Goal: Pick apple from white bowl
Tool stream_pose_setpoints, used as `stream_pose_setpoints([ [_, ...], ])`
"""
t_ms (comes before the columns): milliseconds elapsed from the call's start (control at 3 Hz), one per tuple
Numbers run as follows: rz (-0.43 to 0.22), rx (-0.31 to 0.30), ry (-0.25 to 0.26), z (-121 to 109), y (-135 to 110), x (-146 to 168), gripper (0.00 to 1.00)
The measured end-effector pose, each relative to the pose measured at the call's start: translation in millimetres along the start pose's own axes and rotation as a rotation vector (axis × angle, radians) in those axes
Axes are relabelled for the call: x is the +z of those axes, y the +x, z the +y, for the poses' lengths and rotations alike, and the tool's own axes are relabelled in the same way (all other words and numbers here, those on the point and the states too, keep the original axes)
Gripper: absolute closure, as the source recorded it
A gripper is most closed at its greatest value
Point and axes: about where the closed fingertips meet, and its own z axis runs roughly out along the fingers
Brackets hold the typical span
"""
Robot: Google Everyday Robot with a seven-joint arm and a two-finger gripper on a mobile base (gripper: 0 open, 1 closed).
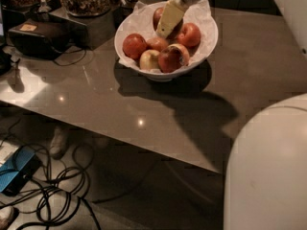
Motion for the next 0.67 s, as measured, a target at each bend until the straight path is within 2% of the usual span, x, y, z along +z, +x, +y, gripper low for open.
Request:
stream_pose_setpoints([
  [333, -0.023, -0.079, -0.029, 19, -5, -23, 1.00],
  [667, -0.025, -0.162, -0.033, 38, -10, -41, 1.00],
])
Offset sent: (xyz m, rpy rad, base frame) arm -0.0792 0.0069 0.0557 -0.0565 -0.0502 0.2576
